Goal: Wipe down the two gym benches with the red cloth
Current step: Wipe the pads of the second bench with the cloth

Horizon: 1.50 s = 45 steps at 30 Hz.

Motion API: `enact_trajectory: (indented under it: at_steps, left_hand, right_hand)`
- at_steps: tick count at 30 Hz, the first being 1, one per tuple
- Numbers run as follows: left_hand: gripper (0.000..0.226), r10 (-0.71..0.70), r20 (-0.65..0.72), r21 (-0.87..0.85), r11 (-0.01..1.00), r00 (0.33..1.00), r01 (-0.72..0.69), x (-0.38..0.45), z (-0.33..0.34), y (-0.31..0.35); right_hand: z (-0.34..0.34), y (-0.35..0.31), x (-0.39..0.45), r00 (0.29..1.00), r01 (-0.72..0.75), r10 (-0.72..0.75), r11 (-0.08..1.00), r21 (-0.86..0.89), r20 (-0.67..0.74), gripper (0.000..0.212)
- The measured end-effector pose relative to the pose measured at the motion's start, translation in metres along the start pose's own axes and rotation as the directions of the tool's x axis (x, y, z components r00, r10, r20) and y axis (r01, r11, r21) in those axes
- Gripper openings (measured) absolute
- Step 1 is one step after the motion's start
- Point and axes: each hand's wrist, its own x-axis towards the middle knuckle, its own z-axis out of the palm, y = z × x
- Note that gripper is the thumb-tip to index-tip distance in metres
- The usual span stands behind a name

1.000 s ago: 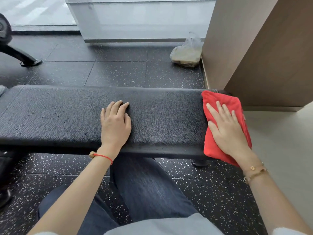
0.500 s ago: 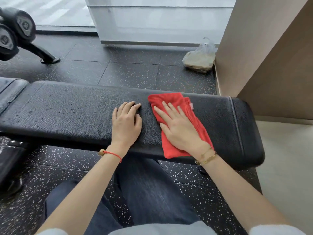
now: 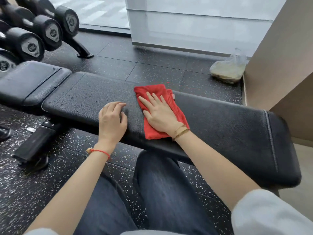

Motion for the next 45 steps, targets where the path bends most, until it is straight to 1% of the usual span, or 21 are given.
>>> enact_trajectory:
  at_steps: [3, 5, 7, 9, 11, 13, 15, 17, 20, 23, 26, 29, 31, 33, 36, 37, 40, 45]
  left_hand:
    - [0.034, 0.009, 0.02, 0.008, 1.0, 1.0, -0.009, 0.011, 0.0, -0.015]
    - [0.034, 0.022, 0.049, 0.009, 1.0, 0.999, -0.023, 0.016, 0.001, -0.02]
    - [0.035, 0.051, 0.081, 0.013, 0.999, 0.995, -0.052, 0.02, 0.003, -0.022]
    - [0.037, 0.087, 0.115, 0.022, 0.996, 0.99, -0.09, 0.022, 0.005, -0.026]
    - [0.038, 0.103, 0.13, 0.028, 0.994, 0.986, -0.108, 0.022, 0.008, -0.025]
    - [0.038, 0.103, 0.123, 0.019, 0.994, 0.987, -0.106, 0.021, 0.009, -0.027]
    - [0.038, 0.106, 0.118, 0.002, 0.994, 0.987, -0.107, 0.021, 0.01, -0.028]
    - [0.039, 0.116, 0.116, 0.006, 0.993, 0.986, -0.118, 0.021, 0.011, -0.029]
    - [0.043, 0.114, 0.122, 0.03, 0.993, 0.986, -0.118, 0.02, 0.013, -0.03]
    - [0.047, 0.111, 0.131, 0.046, 0.992, 0.985, -0.117, 0.019, 0.012, -0.03]
    - [0.048, 0.117, 0.146, 0.036, 0.992, 0.982, -0.123, 0.018, 0.009, -0.028]
    - [0.05, 0.101, 0.175, 0.055, 0.992, 0.979, -0.113, 0.019, 0.01, -0.024]
    - [0.052, 0.098, 0.179, 0.057, 0.992, 0.979, -0.11, 0.018, 0.011, -0.023]
    - [0.055, 0.103, 0.174, 0.052, 0.992, 0.979, -0.113, 0.019, 0.011, -0.024]
    - [0.062, 0.1, 0.163, 0.075, 0.991, 0.982, -0.114, 0.02, 0.011, -0.022]
    - [0.062, 0.104, 0.164, 0.082, 0.99, 0.981, -0.119, 0.019, 0.011, -0.022]
    - [0.057, 0.117, 0.183, 0.095, 0.986, 0.976, -0.137, 0.02, 0.01, -0.024]
    - [0.053, 0.111, 0.18, 0.099, 0.987, 0.977, -0.13, 0.02, 0.007, -0.024]
  right_hand:
    - [0.008, -0.016, -0.031, 0.994, 0.11, -0.11, 0.994, -0.015, -0.01, 0.056]
    - [0.006, -0.007, -0.049, 0.992, 0.12, -0.12, 0.993, -0.015, -0.03, 0.055]
    - [0.002, 0.009, -0.057, 0.997, 0.072, -0.072, 0.997, -0.004, -0.036, 0.055]
    - [-0.002, 0.022, -0.046, 0.999, -0.017, 0.017, 1.0, 0.003, -0.04, 0.055]
    - [-0.008, 0.03, -0.019, 0.992, -0.117, 0.117, 0.993, -0.001, -0.044, 0.055]
    - [-0.008, 0.021, 0.014, 0.983, -0.18, 0.179, 0.984, -0.007, -0.024, 0.055]
    - [-0.003, 0.001, 0.037, 0.982, -0.187, 0.187, 0.982, -0.004, -0.012, 0.055]
    - [0.005, -0.023, 0.038, 0.989, -0.148, 0.148, 0.989, -0.006, -0.019, 0.056]
    - [0.018, -0.048, 0.008, 0.992, -0.088, 0.087, 0.996, -0.006, -0.089, 0.056]
    - [0.024, -0.051, -0.02, 0.985, -0.088, 0.086, 0.996, -0.005, -0.151, 0.055]
    - [0.019, -0.041, -0.016, 0.98, -0.15, 0.148, 0.989, 0.0, -0.134, 0.054]
    - [0.014, -0.039, 0.026, 0.957, -0.269, 0.266, 0.963, -0.011, -0.116, 0.055]
    - [0.012, -0.044, 0.05, 0.95, -0.3, 0.297, 0.954, -0.015, -0.092, 0.055]
    - [0.013, -0.047, 0.053, 0.964, -0.254, 0.253, 0.967, -0.008, -0.083, 0.055]
    - [0.016, -0.042, 0.023, 0.989, -0.123, 0.124, 0.992, 0.019, -0.083, 0.055]
    - [0.016, -0.038, 0.013, 0.992, -0.099, 0.1, 0.995, 0.019, -0.081, 0.056]
    - [0.015, -0.031, 0.007, 0.993, -0.088, 0.089, 0.996, 0.018, -0.073, 0.056]
    - [0.01, -0.028, 0.042, 0.991, -0.118, 0.119, 0.993, 0.023, -0.067, 0.055]
